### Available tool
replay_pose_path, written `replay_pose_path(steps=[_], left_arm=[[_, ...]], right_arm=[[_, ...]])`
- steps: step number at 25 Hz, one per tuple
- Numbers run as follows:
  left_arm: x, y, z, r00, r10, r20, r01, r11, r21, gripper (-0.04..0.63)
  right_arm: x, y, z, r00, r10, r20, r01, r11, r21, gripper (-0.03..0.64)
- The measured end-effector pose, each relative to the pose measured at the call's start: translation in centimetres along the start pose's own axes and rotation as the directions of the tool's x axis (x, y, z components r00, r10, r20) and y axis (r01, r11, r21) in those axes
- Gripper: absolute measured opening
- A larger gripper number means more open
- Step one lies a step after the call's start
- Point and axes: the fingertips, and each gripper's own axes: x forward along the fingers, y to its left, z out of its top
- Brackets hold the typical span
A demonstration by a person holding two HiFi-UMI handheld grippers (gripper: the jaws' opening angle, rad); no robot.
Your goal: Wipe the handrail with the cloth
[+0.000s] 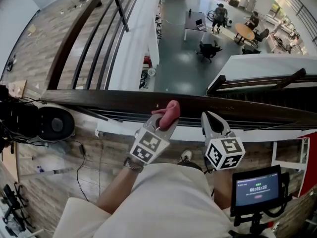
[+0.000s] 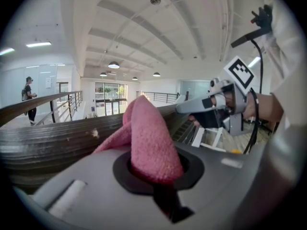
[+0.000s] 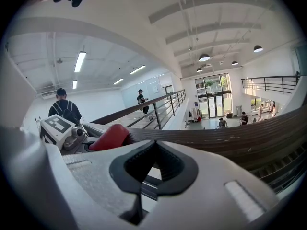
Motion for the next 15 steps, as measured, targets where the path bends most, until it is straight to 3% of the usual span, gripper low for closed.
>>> replay_pose_path(steps=[15], left_arm=[[-2.5,1.9,-0.7,0.998,0.063,0.014,-0.062,0.997,-0.047,0.032]], right_arm=[[0.3,1.0,0.3,1.000,0.014,-0.006,-0.014,1.000,-0.015,0.003]])
